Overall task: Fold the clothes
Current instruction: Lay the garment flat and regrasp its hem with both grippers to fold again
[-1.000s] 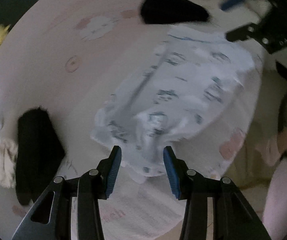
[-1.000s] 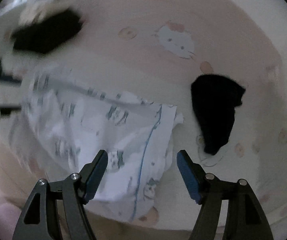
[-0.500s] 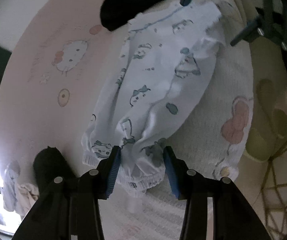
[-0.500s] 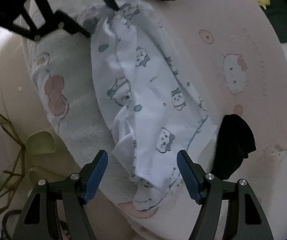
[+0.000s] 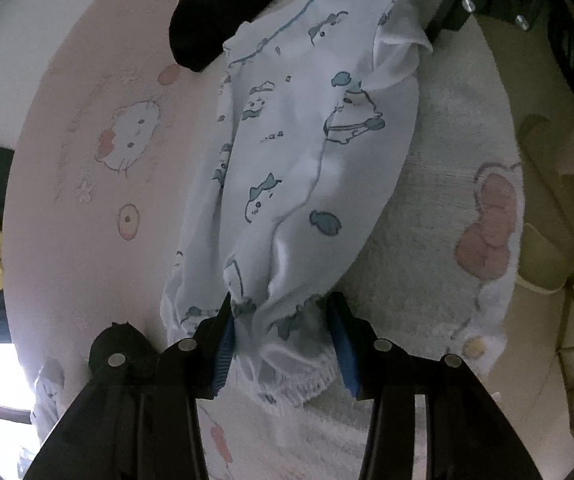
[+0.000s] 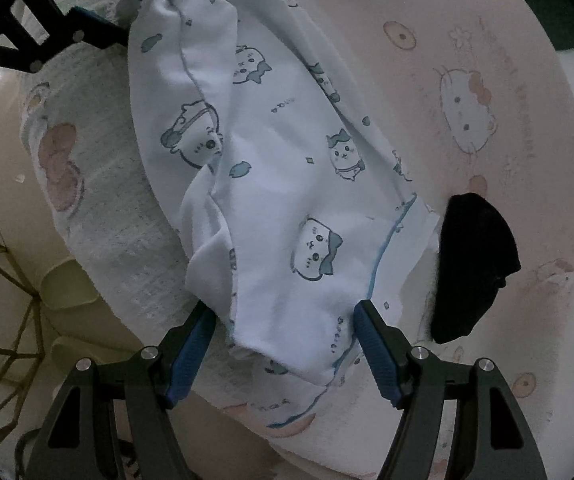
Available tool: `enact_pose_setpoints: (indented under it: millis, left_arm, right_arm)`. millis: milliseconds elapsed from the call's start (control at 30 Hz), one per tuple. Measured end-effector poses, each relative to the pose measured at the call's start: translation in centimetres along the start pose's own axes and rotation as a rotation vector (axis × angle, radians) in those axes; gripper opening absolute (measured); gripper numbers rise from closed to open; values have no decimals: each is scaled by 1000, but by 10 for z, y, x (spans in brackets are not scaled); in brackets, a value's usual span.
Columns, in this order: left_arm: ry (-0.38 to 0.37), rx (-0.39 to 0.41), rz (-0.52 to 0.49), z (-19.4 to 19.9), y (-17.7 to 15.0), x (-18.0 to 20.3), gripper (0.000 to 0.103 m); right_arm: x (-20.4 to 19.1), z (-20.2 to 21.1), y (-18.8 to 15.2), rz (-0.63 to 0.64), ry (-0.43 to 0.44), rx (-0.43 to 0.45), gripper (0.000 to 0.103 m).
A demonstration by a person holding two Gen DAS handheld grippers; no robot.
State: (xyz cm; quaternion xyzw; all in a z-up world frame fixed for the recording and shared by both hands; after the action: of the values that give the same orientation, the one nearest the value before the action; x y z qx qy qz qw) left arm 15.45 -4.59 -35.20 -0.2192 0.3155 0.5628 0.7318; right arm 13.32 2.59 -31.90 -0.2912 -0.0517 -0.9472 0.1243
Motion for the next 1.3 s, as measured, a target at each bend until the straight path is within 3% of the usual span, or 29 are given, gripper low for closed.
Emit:
enact_pose_setpoints:
  millis: [100, 267, 367, 433, 533, 633, 733, 800, 833, 867, 933, 1100, 1300]
  left_arm:
    - [34, -10, 2, -5, 5, -3, 40]
    - [117, -13, -9, -10, 7, -3, 43]
    - [202, -3, -25, -12, 9, -1, 53]
    - [244, 7, -26, -10, 9, 2, 53]
    - [244, 15, -12, -10, 8, 2, 52]
    - [215, 27, 4, -9, 6, 3, 46]
    - [207, 19, -35, -8, 7, 15, 25]
    - [205, 18, -53, -12, 7, 19, 12]
    - [203, 19, -49, -12, 7, 20, 10]
    - [193, 22, -27, -12, 6, 19, 10]
    - [161, 31, 15, -12, 5, 16, 10]
    - [-8, 44, 160, -12, 1, 0, 10]
    - [-337, -15, 374, -20, -3, -29, 10]
  right_arm:
    - [7, -3, 2, 8, -60, -3, 71]
    - [8, -4, 5, 15, -86, -2, 71]
    - [-1, -1, 7, 75, -158, 14, 71]
    - [-7, -1, 8, 121, -223, 27, 71]
    - [-15, -1, 8, 183, -307, 49, 71]
    - [-12, -2, 7, 139, -240, 42, 65]
    - [5, -6, 4, -27, -29, 11, 57]
    - [9, -8, 2, -60, 39, 14, 56]
    - [10, -8, 2, -60, 55, 17, 54]
    - [10, -8, 2, -63, 67, 16, 53]
    - [5, -6, 2, -69, 81, 13, 39]
    - [1, -6, 2, -80, 95, 13, 33]
    - [19, -11, 3, -188, 295, -27, 33]
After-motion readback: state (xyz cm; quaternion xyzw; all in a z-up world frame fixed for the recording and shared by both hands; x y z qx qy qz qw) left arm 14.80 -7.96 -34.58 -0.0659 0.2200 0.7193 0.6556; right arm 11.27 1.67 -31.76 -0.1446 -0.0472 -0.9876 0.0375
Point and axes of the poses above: each gripper's, at about its wrist camera, not at the fingertips, and z roughly against the way its jaws point, x to its right, y to its top, the point moved 8 cm from there along -z, roughly the way its jaws point, and after that the axes turned 6 degrees about -x, right-handed, at the moved point
